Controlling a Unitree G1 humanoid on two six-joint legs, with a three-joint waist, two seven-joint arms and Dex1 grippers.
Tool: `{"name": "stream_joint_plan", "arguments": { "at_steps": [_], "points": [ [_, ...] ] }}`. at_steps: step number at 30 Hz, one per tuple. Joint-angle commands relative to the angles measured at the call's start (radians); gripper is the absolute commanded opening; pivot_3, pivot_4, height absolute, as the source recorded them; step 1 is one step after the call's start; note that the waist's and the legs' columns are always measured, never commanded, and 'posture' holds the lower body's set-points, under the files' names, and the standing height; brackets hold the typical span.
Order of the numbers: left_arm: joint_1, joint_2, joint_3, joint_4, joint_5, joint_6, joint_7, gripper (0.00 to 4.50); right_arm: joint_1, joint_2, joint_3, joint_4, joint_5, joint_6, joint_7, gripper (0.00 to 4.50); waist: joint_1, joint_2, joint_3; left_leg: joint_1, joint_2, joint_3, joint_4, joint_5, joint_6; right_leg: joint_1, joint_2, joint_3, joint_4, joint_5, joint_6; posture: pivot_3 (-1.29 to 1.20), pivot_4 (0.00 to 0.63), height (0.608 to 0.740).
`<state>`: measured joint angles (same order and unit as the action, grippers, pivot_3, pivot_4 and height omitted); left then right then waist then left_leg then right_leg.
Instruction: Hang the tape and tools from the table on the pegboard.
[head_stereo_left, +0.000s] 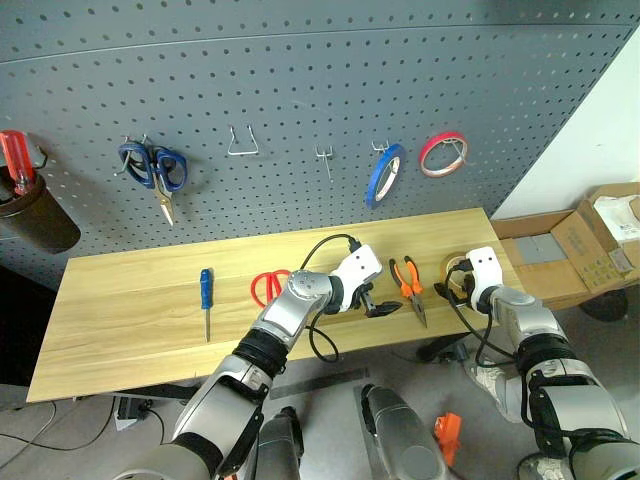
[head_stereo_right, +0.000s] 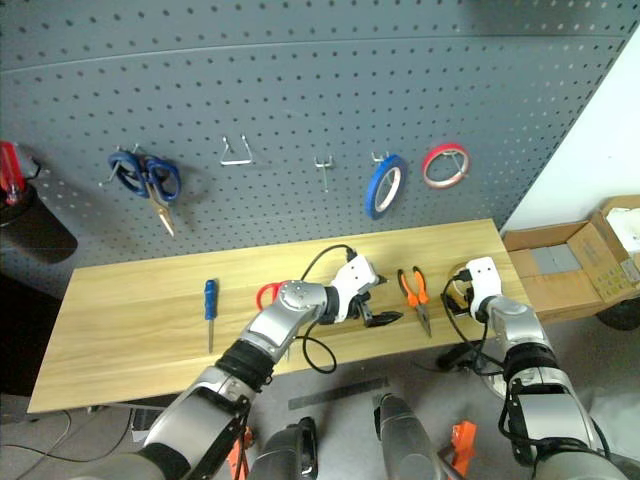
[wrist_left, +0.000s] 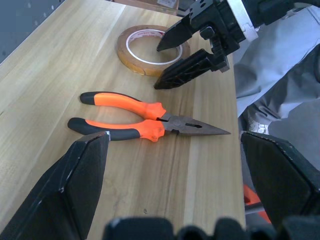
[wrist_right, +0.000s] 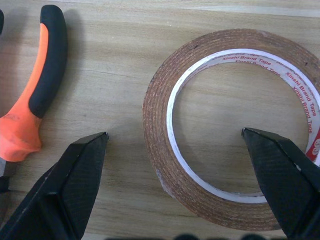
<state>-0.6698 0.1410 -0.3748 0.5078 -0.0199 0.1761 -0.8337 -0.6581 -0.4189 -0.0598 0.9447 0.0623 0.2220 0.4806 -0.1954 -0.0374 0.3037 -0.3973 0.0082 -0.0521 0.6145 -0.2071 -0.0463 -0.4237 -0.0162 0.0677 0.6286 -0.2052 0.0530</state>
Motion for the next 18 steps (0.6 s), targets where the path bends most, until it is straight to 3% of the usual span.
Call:
{"name": "stream_joint_plan", "arguments": {
  "at_steps": [1, 11, 18],
  "points": [
    [0.014, -0.007, 0.0, -0.07, -0.004, 0.015, -0.018, 4.5, -0.008, 0.002, -0.02, 0.043, 0.015, -0.009, 0.029, 3.3, -0.001, 0.0, 0.0, 0.0, 0.0, 0.0, 0.0, 0.0, 0.0, 0.0, 0.0, 0.0, 0.0, 0.0, 0.0, -0.22, 0.317, 0.74],
    [-0.03, -0.033, 0.033, -0.016, -0.001, 0.003, 0.018, 4.5, -0.051, 0.014, -0.047, 0.087, 0.027, -0.004, 0.052, 0.1, -0.001, 0.0, 0.0, 0.0, 0.0, 0.001, 0.0, 0.0, 0.0, 0.0, 0.001, 0.002, 0.0, 0.0, 0.001, -0.21, 0.299, 0.74],
    [-0.023, -0.046, 0.038, -0.023, 0.001, -0.003, 0.021, 4.5, -0.039, -0.003, -0.022, 0.05, -0.006, -0.036, 0.037, 0.1, -0.002, 0.0, 0.0, 0.001, 0.0, 0.001, 0.0, 0.0, 0.0, 0.0, 0.001, 0.002, 0.0, 0.0, 0.001, -0.22, 0.266, 0.74]
  ]
}}
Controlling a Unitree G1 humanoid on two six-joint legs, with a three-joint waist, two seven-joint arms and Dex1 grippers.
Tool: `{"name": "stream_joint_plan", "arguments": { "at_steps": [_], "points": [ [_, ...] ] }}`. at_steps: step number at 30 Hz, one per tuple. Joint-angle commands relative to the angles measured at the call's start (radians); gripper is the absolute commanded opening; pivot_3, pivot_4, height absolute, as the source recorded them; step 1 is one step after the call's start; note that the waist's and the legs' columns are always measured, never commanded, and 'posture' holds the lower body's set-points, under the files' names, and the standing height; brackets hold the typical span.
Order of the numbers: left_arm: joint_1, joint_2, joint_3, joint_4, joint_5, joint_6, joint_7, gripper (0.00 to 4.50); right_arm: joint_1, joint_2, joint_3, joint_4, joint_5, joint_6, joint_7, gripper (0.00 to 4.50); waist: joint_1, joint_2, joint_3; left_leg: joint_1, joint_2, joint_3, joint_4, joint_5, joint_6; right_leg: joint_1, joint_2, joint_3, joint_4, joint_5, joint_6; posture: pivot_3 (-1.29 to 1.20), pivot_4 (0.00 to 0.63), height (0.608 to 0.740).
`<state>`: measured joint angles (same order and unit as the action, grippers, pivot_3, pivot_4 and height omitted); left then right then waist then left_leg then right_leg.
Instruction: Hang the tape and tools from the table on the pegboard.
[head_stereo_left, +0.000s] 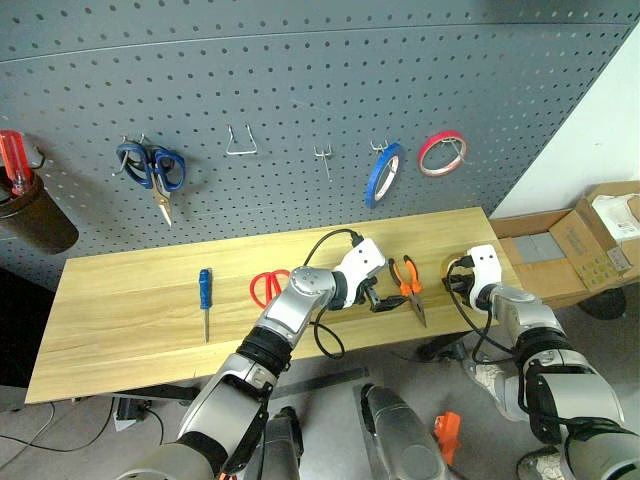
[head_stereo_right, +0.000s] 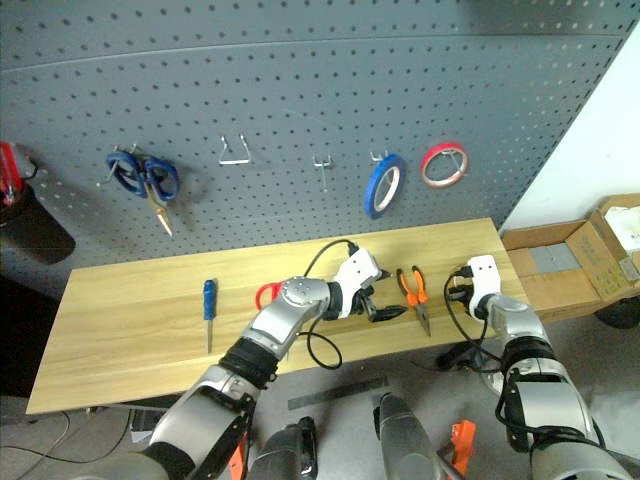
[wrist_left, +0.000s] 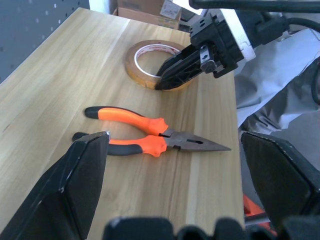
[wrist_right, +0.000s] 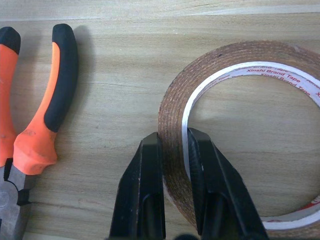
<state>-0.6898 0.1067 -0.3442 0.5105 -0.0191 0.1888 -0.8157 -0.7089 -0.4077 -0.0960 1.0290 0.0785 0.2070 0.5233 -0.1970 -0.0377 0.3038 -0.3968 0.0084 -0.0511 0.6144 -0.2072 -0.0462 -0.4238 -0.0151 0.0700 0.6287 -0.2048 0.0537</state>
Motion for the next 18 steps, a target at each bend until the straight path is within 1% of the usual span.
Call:
{"name": "stream_joint_plan", "arguments": {
  "at_steps": [1, 3, 6, 8, 11, 12, 14, 16, 18],
  "points": [
    [0.003, -0.009, 0.011, -0.04, -0.004, -0.012, 0.002, 4.5, 0.03, -0.02, 0.028, -0.075, -0.038, -0.033, -0.016, 0.1, 0.0, 0.001, 0.0, 0.0, 0.0, 0.0, 0.0, 0.0, 0.0, 0.0, 0.0, 0.0, 0.0, 0.0, 0.0, -0.22, 0.26, 0.74],
    [0.015, -0.002, 0.019, -0.067, -0.016, -0.001, -0.004, 4.5, 0.069, -0.031, 0.056, -0.159, -0.073, -0.059, -0.034, 0.1, 0.001, 0.002, -0.002, -0.001, 0.0, 0.0, 0.0, 0.0, 0.0, -0.001, 0.0, 0.0, 0.0, 0.0, 0.0, -0.23, 0.241, 0.74],
    [0.081, 0.03, 0.057, -0.208, -0.071, 0.102, -0.015, 4.5, 0.224, -0.05, 0.092, -0.492, -0.123, -0.055, -0.067, 0.1, 0.002, 0.004, -0.003, -0.003, 0.0, 0.0, 0.0, 0.0, 0.0, -0.003, 0.0, 0.0, 0.0, 0.0, 0.0, -0.24, 0.219, 0.74],
    [0.145, 0.057, 0.091, -0.338, -0.134, 0.213, -0.027, 4.5, 0.34, -0.058, 0.118, -0.73, -0.168, -0.059, -0.091, 0.1, 0.001, 0.008, -0.012, -0.004, 0.0, 0.0, 0.0, 0.0, 0.0, -0.005, 0.0, 0.0, 0.001, 0.0, 0.001, -0.25, 0.183, 0.74],
    [0.26, 0.129, 0.151, -0.56, -0.234, 0.374, -0.038, 4.5, 0.502, -0.04, 0.154, -1.053, -0.217, -0.018, -0.124, 0.1, -0.005, 0.01, -0.029, -0.011, 0.0, 0.002, 0.0, 0.0, -0.001, -0.018, -0.001, 0.003, 0.01, -0.001, 0.001, -0.26, 0.149, 0.74],
    [0.286, 0.147, 0.172, -0.609, -0.261, 0.413, -0.032, 4.5, 0.532, -0.032, 0.167, -1.112, -0.23, -0.01, -0.134, 0.1, -0.005, 0.01, -0.035, -0.012, 0.0, 0.002, 0.002, 0.0, -0.001, -0.021, -0.001, 0.003, 0.016, -0.002, 0.001, -0.25, 0.136, 0.74],
    [0.354, 0.181, 0.234, -0.722, -0.315, 0.484, 0.0, 4.5, 0.588, -0.004, 0.208, -1.22, -0.253, -0.023, -0.149, 0.1, -0.006, 0.01, -0.049, -0.011, 0.001, 0.001, 0.004, 0.0, -0.002, -0.021, 0.001, 0.002, 0.018, -0.002, 0.001, -0.24, 0.122, 0.74],
    [0.419, 0.206, 0.296, -0.821, -0.362, 0.545, 0.034, 4.5, 0.616, 0.017, 0.251, -1.281, -0.274, -0.056, -0.159, 0.1, -0.008, 0.01, -0.066, -0.011, 0.002, 0.0, 0.011, 0.0, -0.002, -0.019, 0.002, 0.001, 0.018, -0.002, 0.0, -0.22, 0.105, 0.74],
    [0.505, 0.226, 0.376, -0.928, -0.41, 0.608, 0.081, 4.5, 0.62, 0.038, 0.301, -1.303, -0.297, -0.121, -0.167, 0.1, -0.018, 0.005, -0.083, -0.008, 0.001, 0.0, 0.015, 0.0, -0.002, -0.013, 0.002, 0.001, 0.016, 0.0, 0.0, -0.21, 0.095, 0.74]
  ]
}}
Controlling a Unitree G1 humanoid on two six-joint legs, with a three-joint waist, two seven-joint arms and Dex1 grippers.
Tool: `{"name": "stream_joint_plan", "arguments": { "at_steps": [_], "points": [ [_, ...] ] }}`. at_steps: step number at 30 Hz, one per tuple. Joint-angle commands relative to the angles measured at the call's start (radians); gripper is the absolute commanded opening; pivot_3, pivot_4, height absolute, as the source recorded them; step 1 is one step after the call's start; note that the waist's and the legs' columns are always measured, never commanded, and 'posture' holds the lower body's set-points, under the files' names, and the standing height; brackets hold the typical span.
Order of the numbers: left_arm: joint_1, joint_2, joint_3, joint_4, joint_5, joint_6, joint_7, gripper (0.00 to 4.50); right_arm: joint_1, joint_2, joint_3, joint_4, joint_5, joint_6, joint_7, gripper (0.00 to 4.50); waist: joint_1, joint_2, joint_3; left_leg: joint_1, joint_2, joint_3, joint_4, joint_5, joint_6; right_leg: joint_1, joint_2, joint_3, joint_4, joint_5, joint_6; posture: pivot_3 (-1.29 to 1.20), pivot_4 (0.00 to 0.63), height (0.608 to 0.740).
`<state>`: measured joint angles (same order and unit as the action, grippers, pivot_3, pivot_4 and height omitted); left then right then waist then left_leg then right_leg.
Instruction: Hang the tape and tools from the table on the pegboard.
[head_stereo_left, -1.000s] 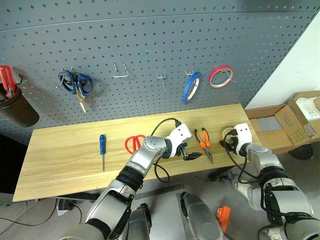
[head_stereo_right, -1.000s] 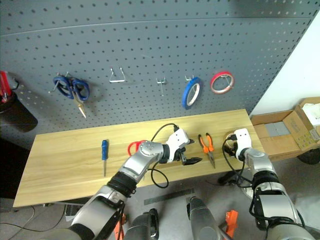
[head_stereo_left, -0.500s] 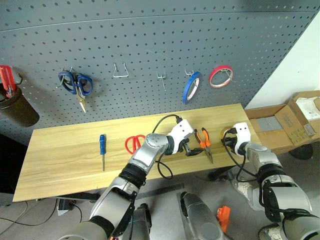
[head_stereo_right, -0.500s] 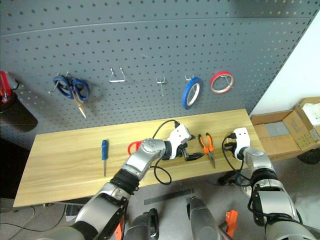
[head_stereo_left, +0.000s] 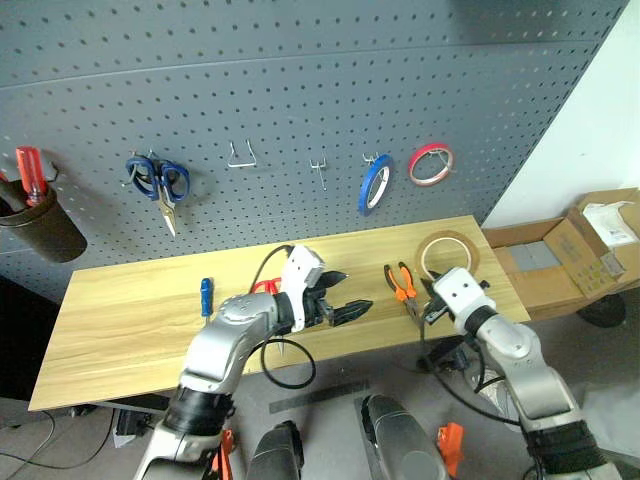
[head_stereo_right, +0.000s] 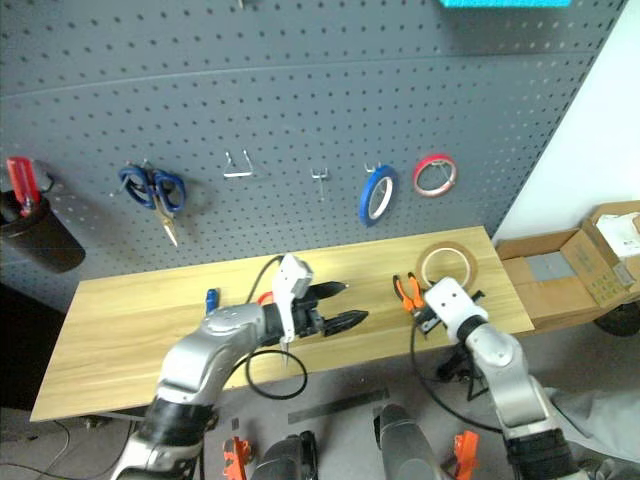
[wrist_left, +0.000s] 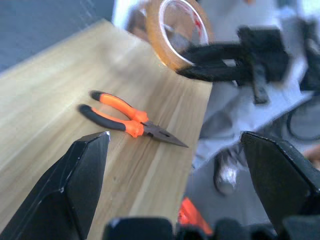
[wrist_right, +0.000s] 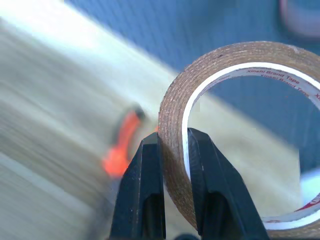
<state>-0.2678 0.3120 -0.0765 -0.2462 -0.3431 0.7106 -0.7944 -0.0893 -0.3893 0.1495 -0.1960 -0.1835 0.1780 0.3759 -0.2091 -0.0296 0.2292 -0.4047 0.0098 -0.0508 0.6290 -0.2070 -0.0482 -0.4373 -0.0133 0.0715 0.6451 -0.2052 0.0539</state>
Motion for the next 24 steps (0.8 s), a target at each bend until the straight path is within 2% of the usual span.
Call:
{"name": "stream_joint_plan", "arguments": {
  "at_steps": [1, 2, 4, 8, 11, 17, 24],
  "points": [
    [0.123, 0.026, 0.137, -0.209, -0.094, 0.103, 0.089, 4.5, -0.011, 0.026, 0.071, -0.067, -0.04, -0.152, -0.027, 0.1, -0.015, -0.006, -0.014, 0.003, 0.0, 0.0, 0.0, 0.0, 0.0, 0.004, 0.0, 0.0, -0.001, -0.001, -0.001, -0.18, 0.081, 0.74],
    [0.165, 0.025, 0.162, -0.237, -0.086, 0.108, 0.13, 4.5, -0.039, 0.027, 0.091, -0.038, -0.051, -0.231, -0.031, 0.1, -0.022, -0.008, -0.023, 0.008, 0.0, 0.0, 0.001, 0.0, 0.0, 0.01, -0.001, -0.001, -0.003, -0.004, -0.006, -0.15, 0.073, 0.74],
    [0.23, 0.018, 0.193, -0.284, -0.081, 0.111, 0.189, 4.5, -0.093, 0.033, 0.117, 0.028, -0.062, -0.365, -0.039, 0.1, -0.04, -0.009, -0.036, 0.011, 0.002, -0.003, 0.0, -0.004, -0.006, 0.018, -0.001, -0.005, -0.015, -0.004, -0.007, -0.14, 0.066, 0.74],
    [0.312, -0.018, 0.219, -0.359, -0.098, 0.108, 0.274, 4.5, -0.218, 0.082, 0.148, 0.185, -0.052, -0.525, -0.047, 0.1, -0.042, -0.015, -0.06, 0.01, 0.003, -0.007, -0.001, -0.003, -0.004, 0.027, -0.002, -0.01, -0.034, -0.003, -0.006, -0.07, 0.05, 0.74],
    [0.349, -0.032, 0.217, -0.38, -0.094, 0.084, 0.319, 4.5, -0.326, 0.138, 0.173, 0.312, -0.045, -0.613, -0.036, 0.1, -0.037, -0.019, -0.074, 0.011, 0.001, -0.006, 0.0, -0.002, -0.002, 0.03, -0.005, -0.009, -0.034, 0.007, -0.003, -0.04, 0.039, 0.74],
    [0.311, -0.057, 0.23, -0.356, -0.086, 0.038, 0.395, 4.5, -0.541, 0.247, 0.172, 0.616, 0.002, -0.708, -0.001, 0.1, 0.019, -0.014, -0.095, 0.012, 0.002, -0.008, -0.002, 0.002, 0.004, 0.03, -0.001, -0.011, -0.031, 0.011, -0.006, 0.03, 0.019, 0.74],
    [0.3, -0.044, 0.231, -0.347, -0.098, 0.014, 0.414, 4.5, -0.633, 0.282, 0.141, 0.767, 0.131, -0.675, 0.161, 0.1, 0.097, -0.012, -0.111, 0.013, 0.003, -0.007, -0.006, 0.0, 0.003, 0.025, 0.0, -0.009, -0.02, 0.007, -0.005, 0.05, 0.006, 0.74]
  ]
}}
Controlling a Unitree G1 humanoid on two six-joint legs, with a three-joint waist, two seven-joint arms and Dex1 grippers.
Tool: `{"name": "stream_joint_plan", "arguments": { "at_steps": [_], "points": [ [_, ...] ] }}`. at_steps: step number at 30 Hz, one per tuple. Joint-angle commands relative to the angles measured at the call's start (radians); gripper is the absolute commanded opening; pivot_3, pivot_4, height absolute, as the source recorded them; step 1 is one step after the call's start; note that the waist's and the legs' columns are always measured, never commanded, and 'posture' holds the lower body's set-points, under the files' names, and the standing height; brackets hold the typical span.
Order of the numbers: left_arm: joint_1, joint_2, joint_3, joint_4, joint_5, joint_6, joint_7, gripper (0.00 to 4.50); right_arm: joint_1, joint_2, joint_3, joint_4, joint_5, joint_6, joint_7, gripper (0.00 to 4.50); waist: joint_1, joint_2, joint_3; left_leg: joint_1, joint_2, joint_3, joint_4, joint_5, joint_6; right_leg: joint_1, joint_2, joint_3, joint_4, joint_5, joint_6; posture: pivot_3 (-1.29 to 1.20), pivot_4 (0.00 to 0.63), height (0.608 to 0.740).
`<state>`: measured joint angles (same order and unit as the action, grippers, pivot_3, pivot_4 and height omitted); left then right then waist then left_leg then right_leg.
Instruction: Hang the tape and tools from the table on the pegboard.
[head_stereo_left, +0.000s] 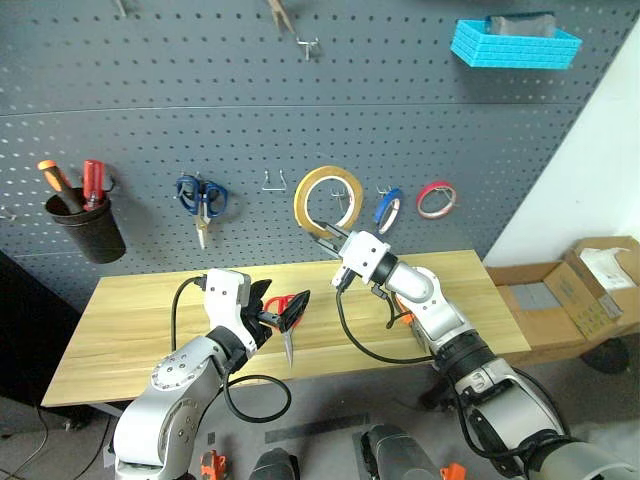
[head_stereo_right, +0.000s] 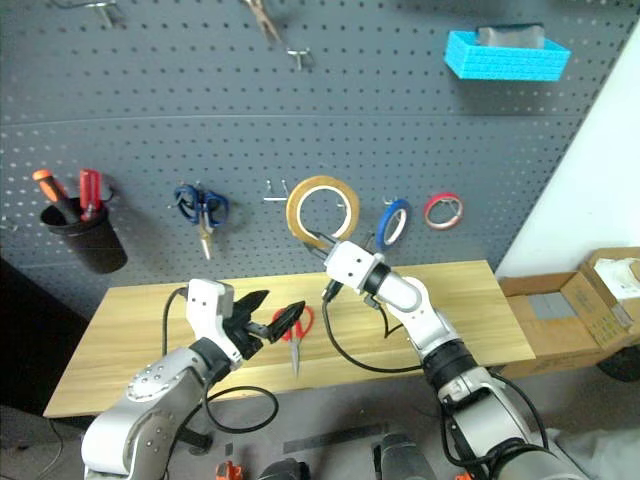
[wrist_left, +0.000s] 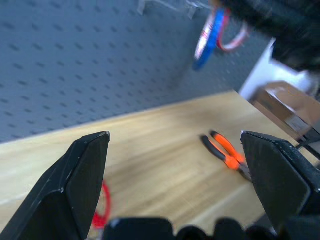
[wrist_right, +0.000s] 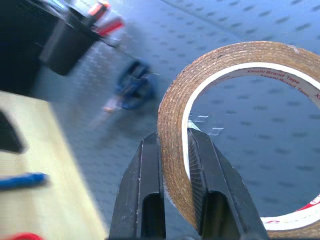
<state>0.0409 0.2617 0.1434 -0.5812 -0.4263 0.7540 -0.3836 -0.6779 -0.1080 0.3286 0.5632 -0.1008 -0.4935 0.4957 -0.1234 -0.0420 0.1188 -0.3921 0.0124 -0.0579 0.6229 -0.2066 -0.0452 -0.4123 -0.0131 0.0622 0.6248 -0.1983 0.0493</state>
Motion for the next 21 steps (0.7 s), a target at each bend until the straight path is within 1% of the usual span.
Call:
{"name": "stream_joint_plan", "arguments": {
  "at_steps": [1, 4, 5, 6, 8, 10, 16, 21],
  "points": [
    [-0.008, 0.007, 0.01, -0.012, -0.015, -0.032, 0.004, 4.5, -0.051, 0.002, -0.043, 0.017, 0.057, 0.007, 0.054, 0.1, 0.02, 0.0, 0.0, 0.0, 0.0, 0.001, 0.0, 0.0, 0.0, -0.001, 0.0, 0.001, 0.002, 0.0, 0.0, 0.05, 0.004, 0.74],
    [-0.03, 0.005, -0.007, -0.003, -0.018, -0.037, 0.004, 4.5, -0.086, 0.015, -0.074, 0.064, 0.098, 0.076, 0.081, 0.1, 0.04, 0.001, -0.003, 0.001, 0.0, 0.001, 0.003, 0.0, 0.0, 0.0, 0.0, 0.001, 0.004, 0.0, 0.0, 0.05, 0.001, 0.74],
    [-0.038, 0.003, -0.016, -0.002, -0.019, -0.036, 0.004, 4.5, -0.098, 0.017, -0.083, 0.077, 0.099, 0.086, 0.081, 0.1, 0.042, 0.001, -0.003, 0.003, 0.0, 0.001, 0.004, 0.001, 0.0, 0.002, 0.001, 0.001, 0.004, -0.002, -0.005, 0.05, 0.0, 0.74],
    [-0.044, 0.0, -0.025, -0.003, -0.02, -0.035, 0.005, 4.5, -0.111, 0.014, -0.086, 0.09, 0.092, 0.088, 0.079, 0.1, 0.043, 0.001, -0.005, 0.004, 0.0, 0.001, 0.005, 0.001, 0.001, 0.003, 0.001, 0.001, 0.004, -0.001, -0.006, 0.05, 0.001, 0.74],
    [-0.046, -0.003, -0.034, -0.006, -0.022, -0.035, 0.01, 4.5, -0.126, 0.005, -0.088, 0.106, 0.072, 0.08, 0.065, 0.1, 0.043, 0.001, -0.008, 0.009, 0.0, 0.002, 0.005, 0.001, 0.001, 0.007, 0.001, 0.001, 0.003, -0.001, -0.006, 0.04, 0.002, 0.74],
    [-0.052, -0.003, -0.039, -0.003, -0.023, -0.036, 0.013, 4.5, -0.139, 0.0, -0.093, 0.125, 0.059, 0.081, 0.051, 0.1, 0.041, 0.0, -0.012, 0.01, 0.0, 0.003, 0.005, 0.001, 0.002, 0.008, 0.001, 0.002, 0.003, -0.001, -0.006, 0.04, 0.003, 0.74],
    [-0.088, 0.008, -0.043, 0.017, -0.042, -0.03, -0.005, 4.5, -0.144, 0.002, -0.105, 0.164, 0.05, 0.095, 0.046, 0.1, 0.039, 0.002, -0.015, 0.011, 0.0, 0.003, 0.005, 0.002, 0.002, 0.007, 0.002, 0.004, 0.005, -0.001, -0.006, 0.02, 0.011, 0.74],
    [-0.134, 0.029, -0.053, 0.047, -0.055, -0.037, -0.024, 4.5, -0.174, 0.03, -0.147, 0.255, 0.072, 0.167, 0.024, 0.1, 0.038, 0.002, -0.015, 0.011, 0.001, 0.003, 0.005, 0.002, 0.002, 0.007, 0.003, 0.005, 0.004, -0.001, -0.007, 0.01, 0.019, 0.74]
  ]
}}
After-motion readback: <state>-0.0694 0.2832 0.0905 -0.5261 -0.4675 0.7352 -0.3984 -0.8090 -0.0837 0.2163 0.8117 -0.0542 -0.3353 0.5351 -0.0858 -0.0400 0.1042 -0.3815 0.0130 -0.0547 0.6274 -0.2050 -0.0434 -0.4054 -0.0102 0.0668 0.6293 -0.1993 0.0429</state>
